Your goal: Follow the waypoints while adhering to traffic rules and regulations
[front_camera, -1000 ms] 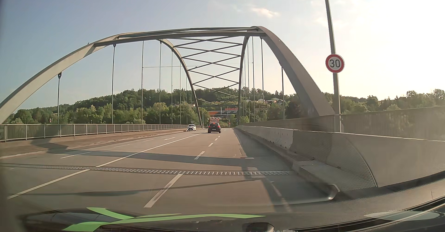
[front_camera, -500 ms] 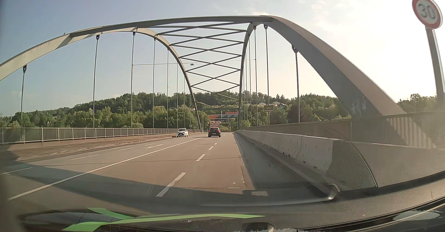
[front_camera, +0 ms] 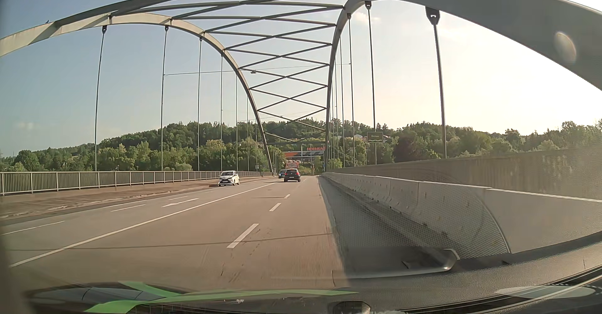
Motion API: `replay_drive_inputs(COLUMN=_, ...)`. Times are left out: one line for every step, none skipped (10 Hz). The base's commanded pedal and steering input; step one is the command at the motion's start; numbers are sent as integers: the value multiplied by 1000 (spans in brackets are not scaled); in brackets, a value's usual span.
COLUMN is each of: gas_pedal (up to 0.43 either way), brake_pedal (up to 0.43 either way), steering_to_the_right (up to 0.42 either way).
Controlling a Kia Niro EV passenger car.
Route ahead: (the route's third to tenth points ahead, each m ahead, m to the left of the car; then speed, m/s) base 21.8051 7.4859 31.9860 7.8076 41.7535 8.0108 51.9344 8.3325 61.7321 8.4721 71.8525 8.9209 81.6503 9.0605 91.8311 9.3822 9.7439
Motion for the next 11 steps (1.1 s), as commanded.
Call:
replay_drive_inputs(gas_pedal=118, brake_pedal=0, steering_to_the_right=-8)
replay_drive_inputs(gas_pedal=118, brake_pedal=0, steering_to_the_right=-8)
replay_drive_inputs(gas_pedal=118, brake_pedal=0, steering_to_the_right=-8)
replay_drive_inputs(gas_pedal=118, brake_pedal=0, steering_to_the_right=-8)
replay_drive_inputs(gas_pedal=118, brake_pedal=0, steering_to_the_right=-8)
replay_drive_inputs(gas_pedal=130, brake_pedal=0, steering_to_the_right=-7)
replay_drive_inputs(gas_pedal=130, brake_pedal=0, steering_to_the_right=-5)
replay_drive_inputs(gas_pedal=130, brake_pedal=0, steering_to_the_right=-5)
replay_drive_inputs(gas_pedal=130, brake_pedal=0, steering_to_the_right=-5)
replay_drive_inputs(gas_pedal=138, brake_pedal=0, steering_to_the_right=-5)
replay_drive_inputs(gas_pedal=138, brake_pedal=0, steering_to_the_right=-5)
